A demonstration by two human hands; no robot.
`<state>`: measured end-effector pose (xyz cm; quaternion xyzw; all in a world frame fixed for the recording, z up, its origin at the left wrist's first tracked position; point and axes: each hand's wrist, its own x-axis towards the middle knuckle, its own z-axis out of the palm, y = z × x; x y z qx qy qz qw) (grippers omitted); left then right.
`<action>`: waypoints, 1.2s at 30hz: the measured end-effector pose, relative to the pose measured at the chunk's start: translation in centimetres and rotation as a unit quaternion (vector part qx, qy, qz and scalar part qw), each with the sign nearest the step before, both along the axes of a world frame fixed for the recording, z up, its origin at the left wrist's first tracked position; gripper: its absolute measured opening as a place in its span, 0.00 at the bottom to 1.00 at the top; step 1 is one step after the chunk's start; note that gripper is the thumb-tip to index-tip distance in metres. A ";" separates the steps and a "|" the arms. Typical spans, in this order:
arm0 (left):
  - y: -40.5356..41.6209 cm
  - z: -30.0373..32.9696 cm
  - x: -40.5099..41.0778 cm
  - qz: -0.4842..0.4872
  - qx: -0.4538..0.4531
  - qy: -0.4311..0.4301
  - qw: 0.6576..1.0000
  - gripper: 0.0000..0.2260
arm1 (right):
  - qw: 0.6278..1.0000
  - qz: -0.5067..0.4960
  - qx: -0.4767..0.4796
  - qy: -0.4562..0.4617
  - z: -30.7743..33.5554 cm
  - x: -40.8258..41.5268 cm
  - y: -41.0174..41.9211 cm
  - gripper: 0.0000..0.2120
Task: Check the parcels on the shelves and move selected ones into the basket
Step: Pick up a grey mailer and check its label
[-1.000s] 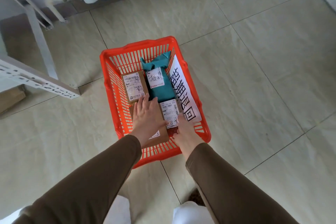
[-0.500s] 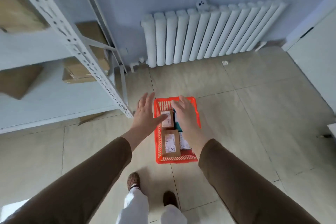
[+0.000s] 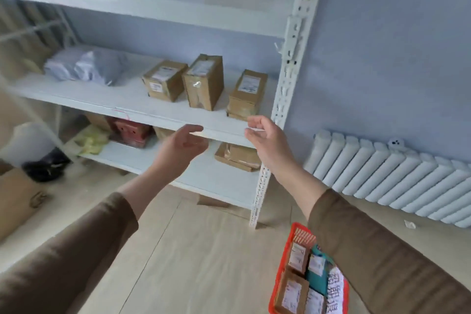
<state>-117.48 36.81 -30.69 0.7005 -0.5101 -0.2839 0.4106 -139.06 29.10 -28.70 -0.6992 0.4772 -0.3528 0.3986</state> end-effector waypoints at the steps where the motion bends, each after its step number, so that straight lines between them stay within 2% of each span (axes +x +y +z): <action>1: 0.8 0.7 2.8 0.022 -0.006 -0.009 1.000 0.15 | 1.000 0.016 -0.009 -0.006 0.8 2.7 0.3 0.11; 10: 7.9 4.8 27.3 0.080 -0.040 0.002 0.996 0.11 | 0.995 0.092 -0.011 -0.044 3.6 27.4 4.2 0.13; 17: 8.6 4.8 41.8 0.086 -0.049 0.007 0.995 0.09 | 0.992 0.105 0.007 -0.070 4.0 42.2 4.2 0.11; 22: 4.9 3.8 49.3 0.084 -0.048 0.022 0.995 0.08 | 0.992 0.106 0.010 -0.066 3.3 50.2 0.7 0.09; 28: -3.3 3.0 58.6 0.076 -0.032 0.034 0.996 0.08 | 0.994 0.090 0.016 -0.060 1.6 59.2 -7.5 0.08; 36: -12.2 1.8 69.6 0.070 -0.007 0.038 0.997 0.07 | 0.994 0.074 0.057 -0.054 0.0 69.8 -17.1 0.12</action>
